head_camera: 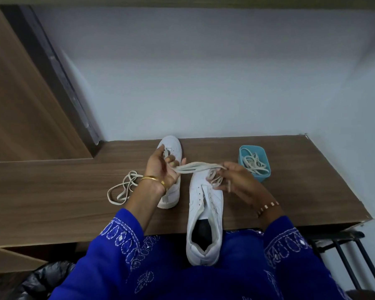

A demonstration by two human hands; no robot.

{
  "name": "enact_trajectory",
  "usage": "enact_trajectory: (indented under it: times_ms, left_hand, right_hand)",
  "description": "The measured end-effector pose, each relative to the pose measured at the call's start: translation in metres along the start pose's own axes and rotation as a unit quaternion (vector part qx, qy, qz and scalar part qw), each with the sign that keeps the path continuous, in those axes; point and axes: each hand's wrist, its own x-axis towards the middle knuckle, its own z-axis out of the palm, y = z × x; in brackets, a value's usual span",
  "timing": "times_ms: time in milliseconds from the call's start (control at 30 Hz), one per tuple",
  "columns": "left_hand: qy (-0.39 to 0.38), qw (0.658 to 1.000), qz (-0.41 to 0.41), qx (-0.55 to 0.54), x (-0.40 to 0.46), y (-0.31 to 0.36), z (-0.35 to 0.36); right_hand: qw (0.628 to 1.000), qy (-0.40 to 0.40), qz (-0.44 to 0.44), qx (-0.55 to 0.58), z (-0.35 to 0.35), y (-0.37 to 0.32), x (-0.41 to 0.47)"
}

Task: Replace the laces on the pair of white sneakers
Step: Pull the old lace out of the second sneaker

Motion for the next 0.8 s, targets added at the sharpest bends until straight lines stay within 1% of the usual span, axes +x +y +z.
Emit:
enact_trajectory:
  times_ms: [133,200,233,300,367,467,567,700,800]
  left_hand:
    - [0.062,0.992,-0.037,0.108,0.004,-0.021,-0.022]
    - [0.059,0.986,-0.071,0.142,0.001,-0.036,-0.024]
    - [0.049,0.983,-0.085,0.158,-0.002,-0.043,-0.023]
    - [0.025,0.976,-0.098,0.191,-0.008,-0.054,-0.019]
    - [0.003,0.968,-0.095,0.232,-0.01,-0.062,-0.017]
    - [-0.012,0.943,-0.065,0.325,-0.007,-0.07,-0.021]
    - [-0.016,0.923,-0.043,0.383,-0.006,-0.07,-0.023]
    - [-0.034,0.916,-0.034,0.399,-0.011,-0.066,-0.022]
    - [-0.033,0.923,-0.018,0.382,-0.014,-0.065,-0.023]
  right_hand:
    - [0.992,0.027,-0.015,0.126,0.005,-0.016,-0.002]
    - [0.984,0.05,-0.01,0.168,0.016,-0.019,-0.002]
    - [0.983,0.066,-0.007,0.169,0.023,-0.019,-0.002]
    - [0.984,0.104,-0.01,0.145,0.035,-0.014,0.001]
    - [0.983,0.139,-0.014,0.119,0.045,-0.007,0.003]
    - [0.984,0.158,-0.025,0.081,0.05,-0.001,0.004]
    - [0.982,0.175,-0.041,0.052,0.049,-0.001,0.006]
    - [0.983,0.175,-0.048,0.031,0.041,-0.003,0.008]
    - [0.988,0.153,-0.032,-0.01,0.035,-0.002,0.009]
